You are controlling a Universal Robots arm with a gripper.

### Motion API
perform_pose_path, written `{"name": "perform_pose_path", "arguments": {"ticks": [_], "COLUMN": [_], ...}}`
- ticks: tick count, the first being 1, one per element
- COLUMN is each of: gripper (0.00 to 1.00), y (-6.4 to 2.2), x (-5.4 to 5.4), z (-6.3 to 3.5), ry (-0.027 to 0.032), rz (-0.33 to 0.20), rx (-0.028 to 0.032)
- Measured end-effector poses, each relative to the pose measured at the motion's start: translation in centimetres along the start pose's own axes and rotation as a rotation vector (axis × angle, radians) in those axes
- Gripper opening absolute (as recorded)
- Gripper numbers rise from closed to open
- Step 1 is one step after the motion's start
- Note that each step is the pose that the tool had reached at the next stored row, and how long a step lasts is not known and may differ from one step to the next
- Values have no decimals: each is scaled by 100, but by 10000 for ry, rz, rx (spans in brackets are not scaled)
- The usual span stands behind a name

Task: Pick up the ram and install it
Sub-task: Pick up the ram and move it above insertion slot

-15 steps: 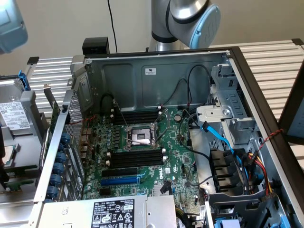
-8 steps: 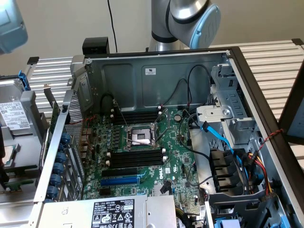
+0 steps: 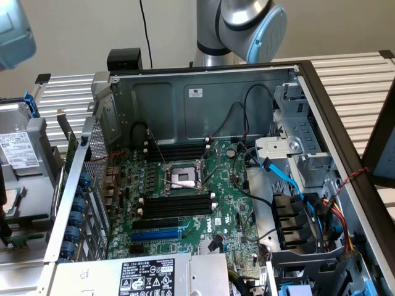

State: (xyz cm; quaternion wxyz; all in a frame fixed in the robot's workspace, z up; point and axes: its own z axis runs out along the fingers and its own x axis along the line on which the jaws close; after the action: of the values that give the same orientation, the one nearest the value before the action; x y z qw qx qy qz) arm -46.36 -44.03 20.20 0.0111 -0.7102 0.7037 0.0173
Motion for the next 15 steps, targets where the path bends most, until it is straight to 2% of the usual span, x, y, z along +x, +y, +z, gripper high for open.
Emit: {"name": "perform_pose_path", "arguments": {"ticks": [2, 3, 15], "gripper": [24, 17, 17], "y": [0, 0, 0], "x": [0, 1, 7], "z": [0, 0, 1], "ry": [0, 1, 9], "rz": [0, -1, -1], "rx": [0, 0, 0]}}
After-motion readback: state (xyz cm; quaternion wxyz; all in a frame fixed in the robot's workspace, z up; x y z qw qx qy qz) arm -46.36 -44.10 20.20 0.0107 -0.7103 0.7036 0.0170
